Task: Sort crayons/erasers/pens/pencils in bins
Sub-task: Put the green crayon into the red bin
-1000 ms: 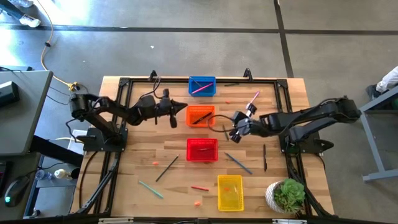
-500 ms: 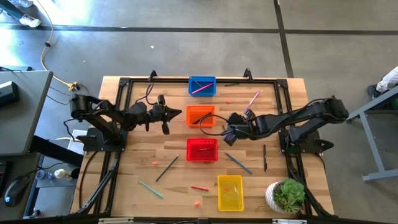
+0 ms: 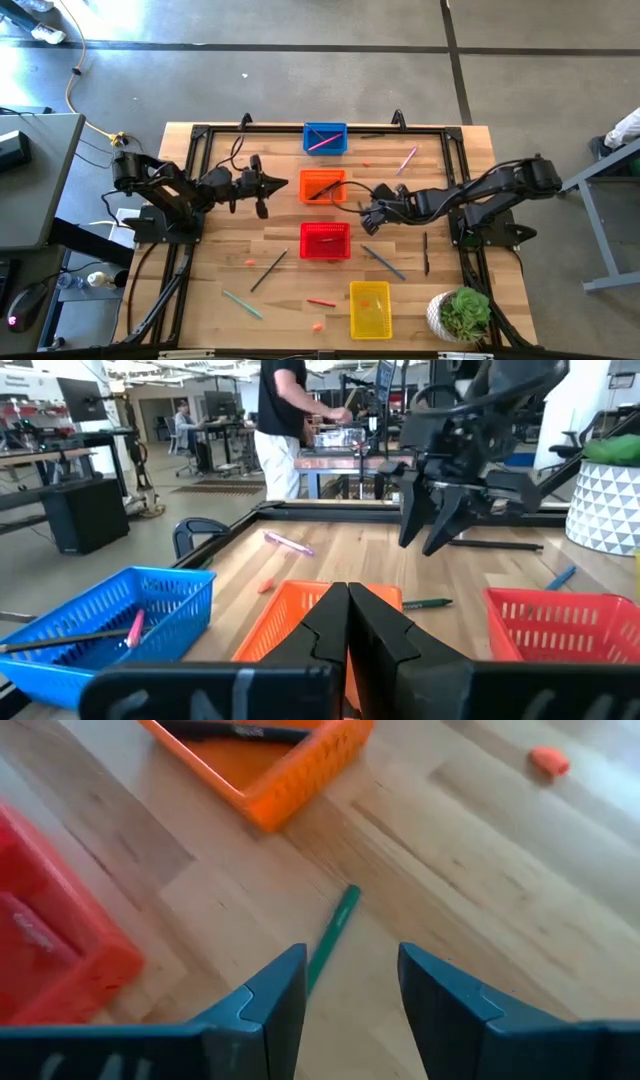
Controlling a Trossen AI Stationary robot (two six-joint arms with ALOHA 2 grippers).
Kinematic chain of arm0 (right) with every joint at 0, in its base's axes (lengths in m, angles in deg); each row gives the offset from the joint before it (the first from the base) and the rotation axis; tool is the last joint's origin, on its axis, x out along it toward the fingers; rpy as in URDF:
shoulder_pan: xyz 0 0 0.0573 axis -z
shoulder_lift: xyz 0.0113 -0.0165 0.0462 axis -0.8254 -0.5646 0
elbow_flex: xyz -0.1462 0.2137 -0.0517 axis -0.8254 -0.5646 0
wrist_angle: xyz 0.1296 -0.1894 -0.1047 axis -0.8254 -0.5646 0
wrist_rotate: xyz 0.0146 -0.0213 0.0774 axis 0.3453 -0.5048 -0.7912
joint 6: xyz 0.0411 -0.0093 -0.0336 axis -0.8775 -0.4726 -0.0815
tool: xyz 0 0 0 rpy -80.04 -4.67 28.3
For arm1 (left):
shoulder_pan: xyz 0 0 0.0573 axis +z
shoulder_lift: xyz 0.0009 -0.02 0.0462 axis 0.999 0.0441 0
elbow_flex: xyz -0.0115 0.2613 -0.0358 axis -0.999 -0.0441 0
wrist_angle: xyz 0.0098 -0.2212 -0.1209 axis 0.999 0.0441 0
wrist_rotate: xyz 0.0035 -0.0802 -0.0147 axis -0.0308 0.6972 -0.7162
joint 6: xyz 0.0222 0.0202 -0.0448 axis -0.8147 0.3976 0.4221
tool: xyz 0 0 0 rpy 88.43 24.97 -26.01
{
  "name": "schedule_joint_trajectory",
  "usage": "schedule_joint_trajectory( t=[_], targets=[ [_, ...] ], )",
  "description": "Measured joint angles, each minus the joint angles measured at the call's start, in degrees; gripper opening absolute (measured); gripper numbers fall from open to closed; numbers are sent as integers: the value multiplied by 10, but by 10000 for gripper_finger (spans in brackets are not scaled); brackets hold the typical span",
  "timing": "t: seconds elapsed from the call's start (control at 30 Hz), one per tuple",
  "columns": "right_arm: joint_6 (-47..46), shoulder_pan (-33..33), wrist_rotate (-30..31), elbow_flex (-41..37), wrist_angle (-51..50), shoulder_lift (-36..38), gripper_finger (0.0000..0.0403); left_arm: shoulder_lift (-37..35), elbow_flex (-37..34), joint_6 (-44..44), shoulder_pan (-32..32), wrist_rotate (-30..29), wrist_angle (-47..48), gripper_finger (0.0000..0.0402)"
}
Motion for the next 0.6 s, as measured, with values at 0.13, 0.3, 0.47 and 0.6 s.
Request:
schedule_joint_trajectory(
  t=[0.13,0.3,0.47,0.6],
  targets=[
    [-4,8,5,-39,74,-2,149,0,-3,6,-8,-1,0,0],
    [15,11,8,-50,129,-33,149,0,-3,10,-25,-1,0,0],
    [11,11,9,-25,128,-99,149,0,-3,10,-38,-1,1,0],
    [9,11,9,-2,127,-149,149,0,-3,10,-46,-2,2,0]
  ],
)
